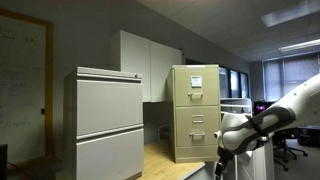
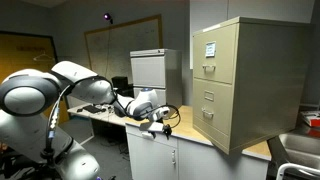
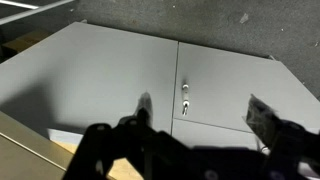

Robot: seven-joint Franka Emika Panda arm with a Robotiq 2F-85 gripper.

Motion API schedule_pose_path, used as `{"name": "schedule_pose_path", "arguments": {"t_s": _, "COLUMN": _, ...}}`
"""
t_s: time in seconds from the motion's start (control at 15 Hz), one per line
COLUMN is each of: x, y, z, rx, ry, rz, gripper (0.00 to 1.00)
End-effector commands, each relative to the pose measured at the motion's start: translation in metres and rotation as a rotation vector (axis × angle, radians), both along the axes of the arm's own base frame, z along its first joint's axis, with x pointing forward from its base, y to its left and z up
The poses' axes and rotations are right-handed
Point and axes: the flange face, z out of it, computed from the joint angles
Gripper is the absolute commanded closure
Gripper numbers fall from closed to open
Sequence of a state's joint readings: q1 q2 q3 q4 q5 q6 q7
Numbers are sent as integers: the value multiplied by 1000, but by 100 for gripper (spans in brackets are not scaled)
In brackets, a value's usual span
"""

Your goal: Open the bottom drawer of the file cabinet to the right

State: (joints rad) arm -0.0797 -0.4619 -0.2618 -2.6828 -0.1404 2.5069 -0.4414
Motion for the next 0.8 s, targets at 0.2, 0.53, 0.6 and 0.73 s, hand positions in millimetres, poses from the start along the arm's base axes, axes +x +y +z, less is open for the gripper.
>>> {"name": "schedule_pose_path", "arguments": {"t_s": 0.2, "x": 0, "y": 0, "z": 2, "rx": -1, "ry": -1, "rz": -1, "gripper": 0}}
{"name": "schedule_pose_path", "arguments": {"t_s": 0.53, "x": 0, "y": 0, "z": 2, "rx": -1, "ry": -2, "rz": -1, "gripper": 0}}
{"name": "schedule_pose_path", "arguments": {"t_s": 0.6, "x": 0, "y": 0, "z": 2, "rx": -1, "ry": -2, "rz": -1, "gripper": 0}}
{"name": "schedule_pose_path", "arguments": {"t_s": 0.73, "x": 5, "y": -1, "z": -1, "rx": 4, "ry": 7, "rz": -29, "gripper": 0}}
